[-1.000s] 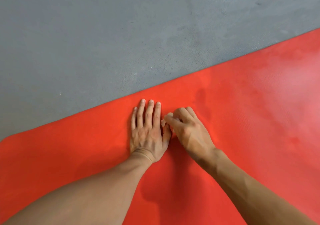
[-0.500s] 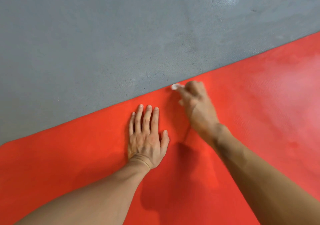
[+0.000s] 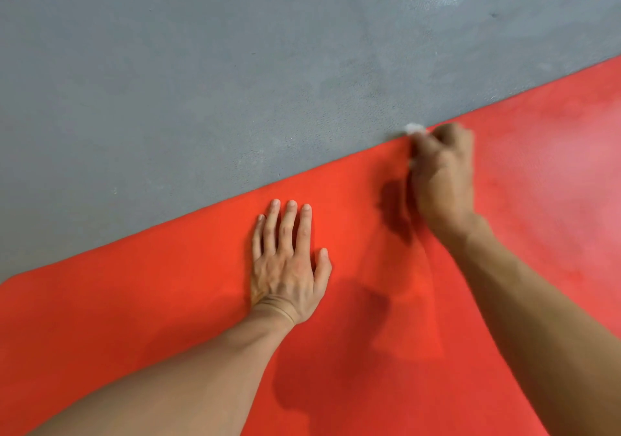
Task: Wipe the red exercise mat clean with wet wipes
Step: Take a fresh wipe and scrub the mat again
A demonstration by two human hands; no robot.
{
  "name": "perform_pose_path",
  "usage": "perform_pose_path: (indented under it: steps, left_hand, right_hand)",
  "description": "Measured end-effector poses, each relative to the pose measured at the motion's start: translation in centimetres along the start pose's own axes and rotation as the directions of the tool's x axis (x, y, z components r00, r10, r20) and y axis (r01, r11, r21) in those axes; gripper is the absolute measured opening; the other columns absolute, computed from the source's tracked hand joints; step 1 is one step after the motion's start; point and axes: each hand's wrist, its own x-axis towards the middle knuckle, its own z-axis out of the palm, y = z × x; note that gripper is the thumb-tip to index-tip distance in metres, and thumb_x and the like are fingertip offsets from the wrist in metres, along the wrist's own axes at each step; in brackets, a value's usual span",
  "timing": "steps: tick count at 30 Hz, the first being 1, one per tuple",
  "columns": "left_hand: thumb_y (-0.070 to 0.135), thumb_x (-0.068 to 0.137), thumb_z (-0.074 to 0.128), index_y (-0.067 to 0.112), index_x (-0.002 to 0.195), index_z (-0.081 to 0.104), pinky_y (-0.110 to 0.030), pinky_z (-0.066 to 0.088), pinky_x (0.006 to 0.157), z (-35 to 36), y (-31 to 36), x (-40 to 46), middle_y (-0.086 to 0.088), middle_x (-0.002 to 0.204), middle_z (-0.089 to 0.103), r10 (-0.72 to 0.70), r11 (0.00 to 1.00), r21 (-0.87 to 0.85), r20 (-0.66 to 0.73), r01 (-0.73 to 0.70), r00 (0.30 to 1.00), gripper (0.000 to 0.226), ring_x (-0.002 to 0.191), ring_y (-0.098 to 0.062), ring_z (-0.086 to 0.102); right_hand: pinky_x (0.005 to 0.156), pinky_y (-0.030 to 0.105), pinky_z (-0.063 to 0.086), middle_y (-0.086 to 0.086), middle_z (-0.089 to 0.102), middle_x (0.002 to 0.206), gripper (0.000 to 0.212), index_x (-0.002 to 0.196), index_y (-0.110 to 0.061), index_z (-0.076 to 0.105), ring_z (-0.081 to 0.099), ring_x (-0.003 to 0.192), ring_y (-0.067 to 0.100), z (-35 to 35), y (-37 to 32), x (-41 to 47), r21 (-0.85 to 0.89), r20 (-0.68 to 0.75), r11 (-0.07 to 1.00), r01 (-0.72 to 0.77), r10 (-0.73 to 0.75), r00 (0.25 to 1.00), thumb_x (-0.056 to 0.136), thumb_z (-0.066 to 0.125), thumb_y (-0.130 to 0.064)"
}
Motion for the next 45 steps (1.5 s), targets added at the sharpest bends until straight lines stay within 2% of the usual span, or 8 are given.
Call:
perform_pose_path:
  steps: [4, 8, 14, 20, 27, 32, 39, 45]
  left_hand:
    - [0.043, 0.095, 0.05, 0.011, 0.158, 0.043, -0.058, 0.022, 0.125, 0.1, -0.1, -0.1, -0.016, 0.161, 0.042, 0.001, 1.0, 0.003, -0.009, -0.001, 1.0, 0.07, 0.156, -0.037, 0.026]
    - [0.043, 0.095, 0.051, 0.013, 0.157, 0.046, -0.058, 0.022, 0.125, 0.0, -0.1, 0.0, -0.016, 0.161, 0.042, 0.006, 1.0, 0.008, -0.021, -0.006, 1.0, 0.069, 0.156, -0.037, 0.026]
    - [0.044, 0.094, 0.05, 0.011, 0.159, 0.042, -0.057, 0.021, 0.126, 0.1, -0.1, 0.0, -0.015, 0.163, 0.04, 0.006, 1.0, 0.019, 0.0, -0.006, 1.0, 0.073, 0.157, -0.036, 0.024]
    - [0.045, 0.096, 0.048, 0.01, 0.158, 0.041, -0.057, 0.02, 0.126, 0.0, -0.2, 0.0, -0.016, 0.162, 0.04, 0.015, 1.0, 0.017, -0.005, -0.015, 1.0, 0.072, 0.157, -0.038, 0.024]
    - [0.044, 0.095, 0.048, 0.009, 0.158, 0.042, -0.057, 0.021, 0.126, 0.1, -0.2, -0.1, -0.016, 0.162, 0.04, 0.015, 1.0, 0.023, -0.008, -0.014, 1.0, 0.072, 0.157, -0.037, 0.024]
    - [0.046, 0.096, 0.045, 0.009, 0.158, 0.041, -0.057, 0.021, 0.126, 0.0, 0.0, 0.0, -0.017, 0.162, 0.04, 0.024, 0.999, 0.022, -0.016, -0.023, 1.0, 0.072, 0.157, -0.038, 0.024]
    - [0.045, 0.096, 0.047, 0.01, 0.158, 0.041, -0.056, 0.02, 0.126, 0.1, -0.1, 0.0, -0.015, 0.162, 0.04, 0.013, 1.0, 0.026, -0.019, -0.012, 1.0, 0.072, 0.157, -0.036, 0.023]
    - [0.043, 0.096, 0.046, 0.01, 0.159, 0.04, -0.056, 0.02, 0.126, 0.1, 0.0, -0.1, -0.016, 0.163, 0.039, 0.022, 0.999, 0.027, -0.033, -0.021, 0.999, 0.071, 0.157, -0.037, 0.023]
  right_hand:
    - [0.091, 0.047, 0.044, -0.001, 0.052, 0.096, 0.016, 0.091, -0.032, 0.069, 0.049, 0.092, 0.019, 0.0, -3.9, -1.1, 0.161, -0.034, 0.985, -0.068, 0.074, 0.997, 0.097, 0.063, -0.018]
    - [0.091, 0.022, 0.041, -0.002, 0.054, 0.102, 0.031, 0.124, -0.021, 0.07, 0.048, 0.096, 0.013, 0.6, -5.7, -6.0, 0.198, 0.142, 0.85, 0.489, -0.518, 0.844, 0.102, 0.049, -0.014]
    - [0.086, 0.038, 0.047, 0.012, 0.056, 0.099, 0.028, 0.122, -0.009, 0.07, 0.051, 0.096, 0.028, -1.9, -0.6, -3.5, 0.038, -0.098, 0.993, -0.111, 0.114, 0.989, 0.098, 0.056, -0.012]
    - [0.091, 0.029, 0.047, 0.005, 0.056, 0.109, 0.044, 0.133, -0.012, 0.065, 0.05, 0.098, 0.023, -0.9, -5.3, -10.8, 0.194, 0.168, 0.882, 0.428, -0.46, 0.872, 0.095, 0.043, -0.008]
    - [0.086, 0.042, 0.048, 0.011, 0.057, 0.096, 0.022, 0.115, -0.03, 0.075, 0.054, 0.093, 0.03, -2.0, -1.2, -6.8, 0.083, -0.124, 0.984, -0.159, 0.169, 0.978, 0.102, 0.06, -0.02]
    - [0.094, 0.03, 0.047, -0.003, 0.056, 0.11, 0.031, 0.132, -0.021, 0.065, 0.053, 0.104, 0.021, -1.2, -6.4, -14.0, 0.253, 0.178, 0.912, 0.324, -0.373, 0.911, 0.102, 0.058, -0.018]
    - [0.085, 0.038, 0.047, 0.012, 0.058, 0.101, 0.031, 0.127, -0.011, 0.069, 0.053, 0.097, 0.03, -2.5, 0.1, -9.8, 0.088, -0.104, 0.984, -0.158, 0.167, 0.981, 0.098, 0.059, -0.012]
    - [0.087, 0.035, 0.052, 0.002, 0.057, 0.111, 0.035, 0.133, -0.015, 0.065, 0.054, 0.101, 0.023, -1.9, -5.7, -16.4, 0.202, 0.168, 0.934, 0.294, -0.328, 0.929, 0.1, 0.053, -0.018]
